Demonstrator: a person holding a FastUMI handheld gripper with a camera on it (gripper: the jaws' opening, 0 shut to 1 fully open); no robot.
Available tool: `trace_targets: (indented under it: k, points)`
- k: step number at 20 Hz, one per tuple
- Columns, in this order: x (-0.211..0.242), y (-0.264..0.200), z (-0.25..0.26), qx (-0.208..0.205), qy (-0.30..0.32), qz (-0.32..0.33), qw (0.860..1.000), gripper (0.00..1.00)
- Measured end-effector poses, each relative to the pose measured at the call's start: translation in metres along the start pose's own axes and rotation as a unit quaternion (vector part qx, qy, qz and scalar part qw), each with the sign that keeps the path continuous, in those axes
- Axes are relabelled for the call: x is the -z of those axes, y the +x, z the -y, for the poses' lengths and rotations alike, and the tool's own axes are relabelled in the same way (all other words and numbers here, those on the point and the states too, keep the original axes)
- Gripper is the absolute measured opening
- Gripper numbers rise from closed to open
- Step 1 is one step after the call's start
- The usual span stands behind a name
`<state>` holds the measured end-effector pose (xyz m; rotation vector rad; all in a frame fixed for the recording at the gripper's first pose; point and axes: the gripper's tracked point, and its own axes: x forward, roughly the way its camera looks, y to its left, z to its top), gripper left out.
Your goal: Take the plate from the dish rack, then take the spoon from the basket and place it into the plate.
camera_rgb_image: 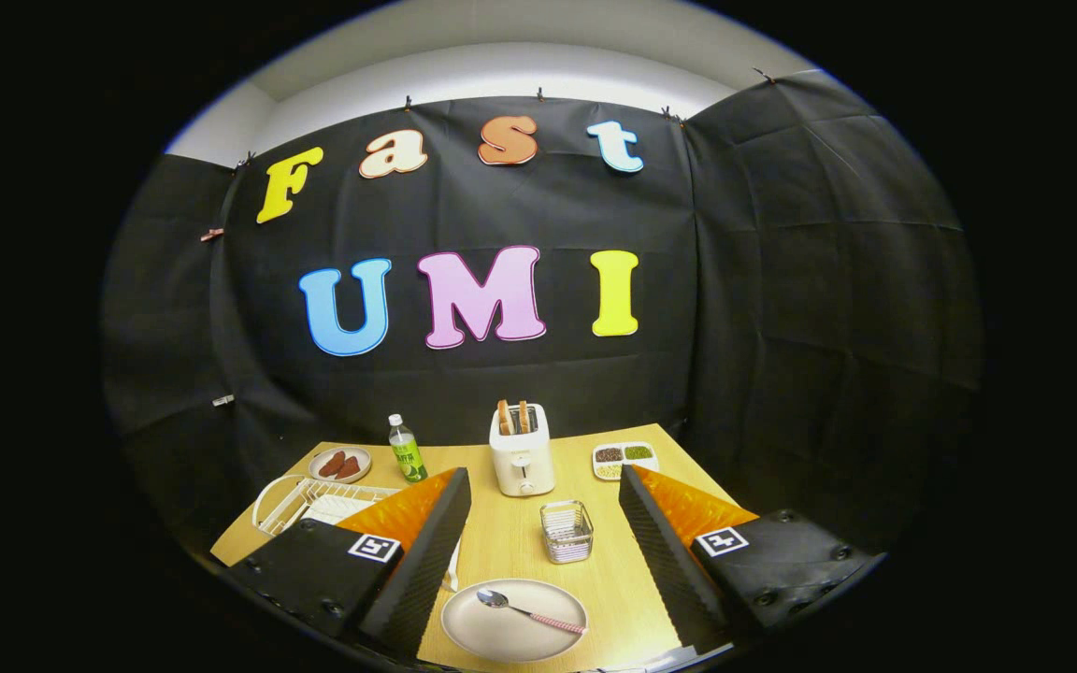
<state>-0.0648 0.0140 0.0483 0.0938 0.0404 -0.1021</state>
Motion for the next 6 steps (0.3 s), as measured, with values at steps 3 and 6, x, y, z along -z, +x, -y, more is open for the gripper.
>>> trace_targets:
  k: [3,6]
  points:
    - [0.0025,0.0009,-0.0017,0.003,0.008,-0.003,1.000,0.98]
    - [0.0018,0.0042,-0.0050,0.003,0.018,-0.005,1.000,0.98]
